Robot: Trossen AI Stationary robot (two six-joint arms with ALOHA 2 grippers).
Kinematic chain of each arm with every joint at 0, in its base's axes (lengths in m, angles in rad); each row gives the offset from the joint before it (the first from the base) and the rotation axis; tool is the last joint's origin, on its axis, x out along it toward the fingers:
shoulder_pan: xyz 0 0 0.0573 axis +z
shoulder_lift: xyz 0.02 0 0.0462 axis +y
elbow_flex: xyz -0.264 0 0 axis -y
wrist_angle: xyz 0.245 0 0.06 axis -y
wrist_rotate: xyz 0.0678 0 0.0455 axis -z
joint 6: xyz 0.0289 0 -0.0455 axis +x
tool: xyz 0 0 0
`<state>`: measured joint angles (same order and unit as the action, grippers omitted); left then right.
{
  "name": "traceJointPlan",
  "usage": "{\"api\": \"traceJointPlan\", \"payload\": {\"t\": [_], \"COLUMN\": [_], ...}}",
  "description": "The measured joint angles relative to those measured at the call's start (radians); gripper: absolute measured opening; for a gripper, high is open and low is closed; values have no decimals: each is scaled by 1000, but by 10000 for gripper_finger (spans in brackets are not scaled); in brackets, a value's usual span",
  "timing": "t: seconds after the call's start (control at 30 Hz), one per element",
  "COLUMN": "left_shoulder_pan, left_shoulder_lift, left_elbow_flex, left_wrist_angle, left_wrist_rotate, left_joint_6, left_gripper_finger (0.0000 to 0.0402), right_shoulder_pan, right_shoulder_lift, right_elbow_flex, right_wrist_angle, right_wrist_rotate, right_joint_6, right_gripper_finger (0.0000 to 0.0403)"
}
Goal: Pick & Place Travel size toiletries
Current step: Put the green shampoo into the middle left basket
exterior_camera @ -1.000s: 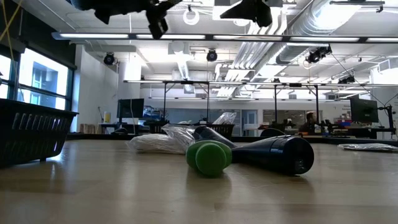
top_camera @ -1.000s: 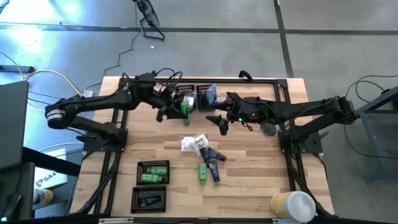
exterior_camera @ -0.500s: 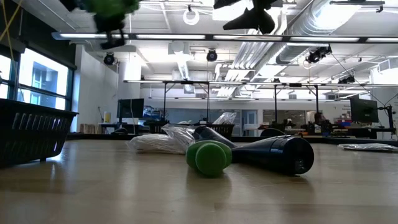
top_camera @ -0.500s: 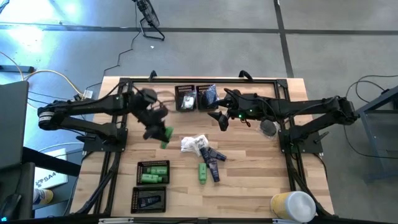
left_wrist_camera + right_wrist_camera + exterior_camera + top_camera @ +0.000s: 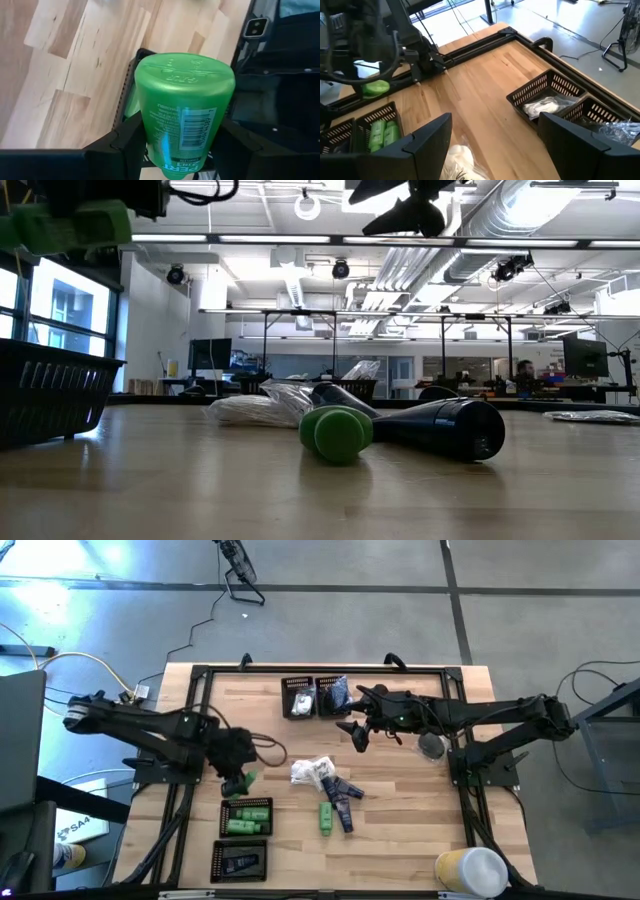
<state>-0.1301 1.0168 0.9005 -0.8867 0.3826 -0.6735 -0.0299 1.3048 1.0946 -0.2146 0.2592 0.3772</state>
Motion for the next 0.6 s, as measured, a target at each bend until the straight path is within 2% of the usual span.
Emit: {"api": "traceJointPlan", "payload": {"t": [0.23, 0.6], "left_shoulder_pan": [-114, -264], "left_shoulder_lift": [30, 221], "left_elbow_flex": [0, 0], "left_wrist_angle": [-5, 23], "left_wrist_rotate": [-138, -153], "left_joint_6": [-135, -273], "left_gripper_finger": [180, 180], "right_shoulder_pan": [-18, -39], "right_shoulder_lift": [0, 0], "right_elbow_flex": [0, 0], "right_wrist_angle": [0, -10], "right_wrist_rotate": [0, 0], "right_joint_6": [-16, -43], "right_gripper_finger": [290, 290]}}
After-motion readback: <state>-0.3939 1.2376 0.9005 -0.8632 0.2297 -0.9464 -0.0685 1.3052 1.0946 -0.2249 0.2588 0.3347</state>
